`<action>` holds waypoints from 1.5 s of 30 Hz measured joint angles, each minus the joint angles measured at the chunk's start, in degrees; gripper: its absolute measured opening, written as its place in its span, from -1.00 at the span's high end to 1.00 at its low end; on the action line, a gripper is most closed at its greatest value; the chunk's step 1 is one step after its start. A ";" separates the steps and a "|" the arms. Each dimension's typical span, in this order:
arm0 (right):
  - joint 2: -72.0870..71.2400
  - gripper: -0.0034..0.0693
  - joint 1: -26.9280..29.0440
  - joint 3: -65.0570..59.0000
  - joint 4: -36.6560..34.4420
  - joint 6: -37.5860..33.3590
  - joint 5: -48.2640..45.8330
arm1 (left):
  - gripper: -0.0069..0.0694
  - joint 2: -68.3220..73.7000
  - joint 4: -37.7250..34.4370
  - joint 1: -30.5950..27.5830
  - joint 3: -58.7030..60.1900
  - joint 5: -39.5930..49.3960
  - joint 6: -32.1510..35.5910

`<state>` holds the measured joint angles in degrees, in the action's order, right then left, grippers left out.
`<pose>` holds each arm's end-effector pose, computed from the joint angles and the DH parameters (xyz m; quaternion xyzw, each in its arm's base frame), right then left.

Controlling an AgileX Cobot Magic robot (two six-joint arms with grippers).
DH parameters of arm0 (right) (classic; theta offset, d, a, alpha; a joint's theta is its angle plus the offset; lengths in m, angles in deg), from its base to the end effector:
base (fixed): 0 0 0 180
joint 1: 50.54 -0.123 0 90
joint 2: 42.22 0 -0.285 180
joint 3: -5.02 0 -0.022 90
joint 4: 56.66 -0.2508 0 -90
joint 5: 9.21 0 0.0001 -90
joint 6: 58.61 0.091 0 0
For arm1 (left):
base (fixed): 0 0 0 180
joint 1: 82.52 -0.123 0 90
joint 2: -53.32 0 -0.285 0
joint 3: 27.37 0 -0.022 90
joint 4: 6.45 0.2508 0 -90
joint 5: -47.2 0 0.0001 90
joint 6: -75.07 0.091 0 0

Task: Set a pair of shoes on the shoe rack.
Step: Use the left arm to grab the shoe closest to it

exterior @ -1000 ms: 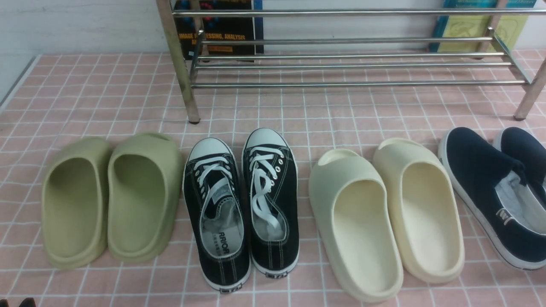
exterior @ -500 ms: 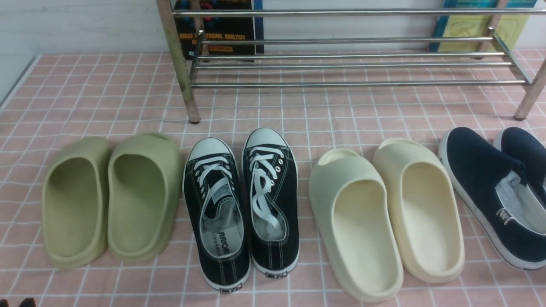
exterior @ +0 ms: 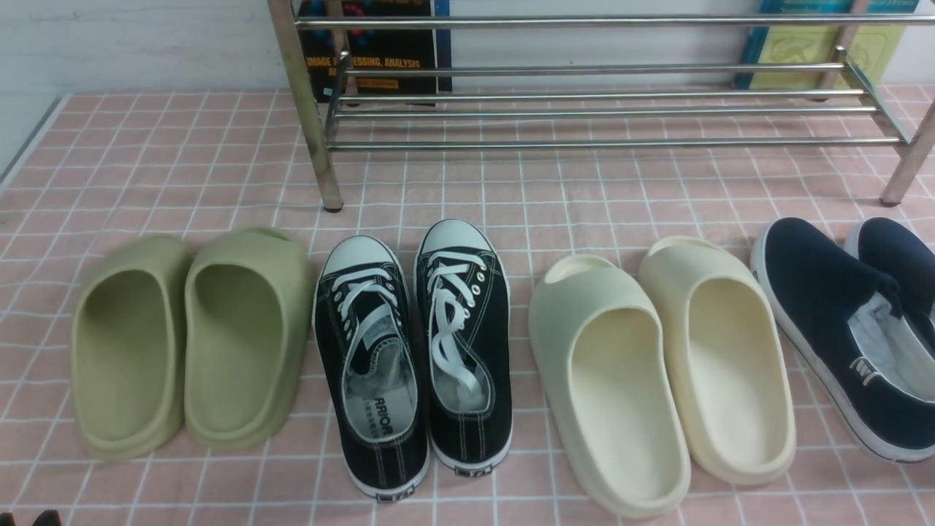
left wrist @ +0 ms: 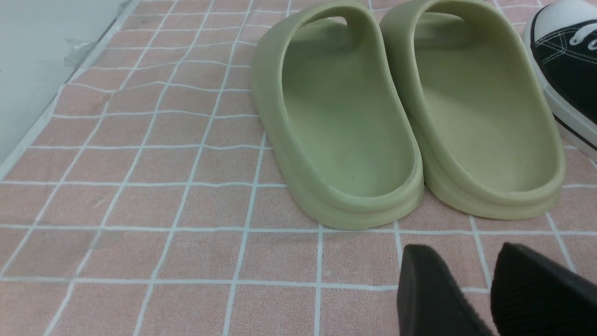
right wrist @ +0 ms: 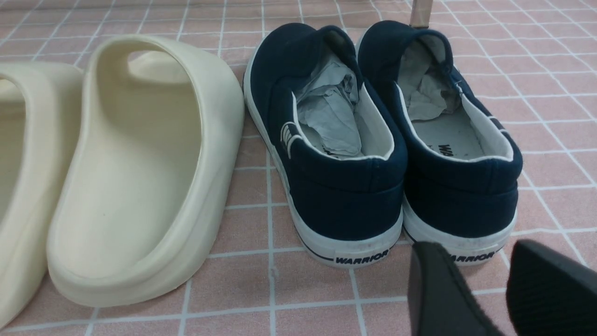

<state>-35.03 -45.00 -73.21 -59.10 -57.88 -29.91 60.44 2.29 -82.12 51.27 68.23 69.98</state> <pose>0.0528 -0.0037 0.1753 0.0551 0.7973 -0.0072 0.6011 0.0528 0.0046 0.1728 0.0080 0.8014 0.0358 0.5970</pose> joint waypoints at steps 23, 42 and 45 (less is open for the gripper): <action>0.00 0.25 0.00 0.00 0.00 0.00 0.00 | 0.20 0.00 -37.93 0.00 -4.69 2.22 -32.12; 0.00 0.25 0.00 0.00 0.00 0.00 0.00 | 0.67 45.30 3.02 2.66 -50.19 44.03 -8.22; 0.00 0.25 0.00 0.00 0.00 0.00 0.00 | 0.40 51.86 0.63 7.99 -53.48 42.88 -6.57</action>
<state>-35.03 -45.00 -73.21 -59.10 -57.88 -29.91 112.30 2.92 -74.13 -2.21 111.11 63.41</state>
